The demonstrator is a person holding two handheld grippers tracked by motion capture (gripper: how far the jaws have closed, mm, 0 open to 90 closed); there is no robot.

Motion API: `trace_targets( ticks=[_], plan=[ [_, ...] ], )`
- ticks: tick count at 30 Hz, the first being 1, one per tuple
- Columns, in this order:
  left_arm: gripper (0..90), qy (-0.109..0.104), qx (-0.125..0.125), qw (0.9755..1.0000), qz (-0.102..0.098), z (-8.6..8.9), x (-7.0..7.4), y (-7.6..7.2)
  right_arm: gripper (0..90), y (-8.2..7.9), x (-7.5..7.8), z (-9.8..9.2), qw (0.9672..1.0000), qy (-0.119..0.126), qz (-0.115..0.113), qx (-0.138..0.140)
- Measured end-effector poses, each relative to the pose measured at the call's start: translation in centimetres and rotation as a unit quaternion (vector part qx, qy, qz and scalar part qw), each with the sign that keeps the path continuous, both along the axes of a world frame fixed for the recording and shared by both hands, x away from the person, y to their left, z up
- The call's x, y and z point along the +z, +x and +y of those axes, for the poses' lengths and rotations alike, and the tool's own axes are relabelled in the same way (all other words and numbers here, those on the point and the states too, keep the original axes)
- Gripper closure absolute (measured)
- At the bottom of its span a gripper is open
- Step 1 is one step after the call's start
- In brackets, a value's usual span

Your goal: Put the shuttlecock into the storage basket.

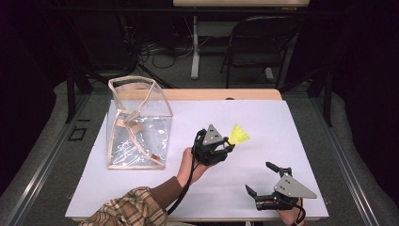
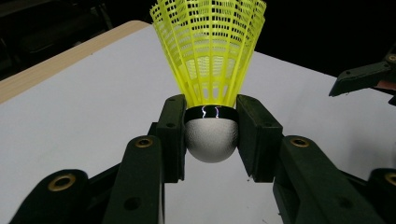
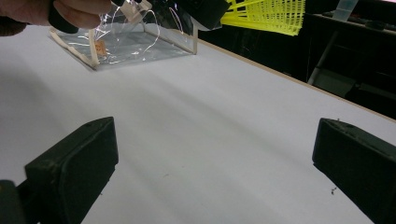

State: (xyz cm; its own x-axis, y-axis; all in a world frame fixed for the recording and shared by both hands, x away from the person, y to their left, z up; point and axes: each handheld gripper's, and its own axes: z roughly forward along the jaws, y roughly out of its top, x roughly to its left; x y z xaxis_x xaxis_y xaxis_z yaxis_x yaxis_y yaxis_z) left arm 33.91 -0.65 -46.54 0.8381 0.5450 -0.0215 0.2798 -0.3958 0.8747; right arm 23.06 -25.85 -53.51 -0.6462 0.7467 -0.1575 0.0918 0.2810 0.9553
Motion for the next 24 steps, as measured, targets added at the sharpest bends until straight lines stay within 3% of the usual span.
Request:
trace_targets(
  ticks=[24],
  plan=[
    [65.0, 0.000, 0.005, 1.0000, -0.005, 0.6, 0.5, 1.2, 0.0, 0.0, 0.0, 0.0, 1.0000, 0.000, 0.001, -0.001]
  ],
)
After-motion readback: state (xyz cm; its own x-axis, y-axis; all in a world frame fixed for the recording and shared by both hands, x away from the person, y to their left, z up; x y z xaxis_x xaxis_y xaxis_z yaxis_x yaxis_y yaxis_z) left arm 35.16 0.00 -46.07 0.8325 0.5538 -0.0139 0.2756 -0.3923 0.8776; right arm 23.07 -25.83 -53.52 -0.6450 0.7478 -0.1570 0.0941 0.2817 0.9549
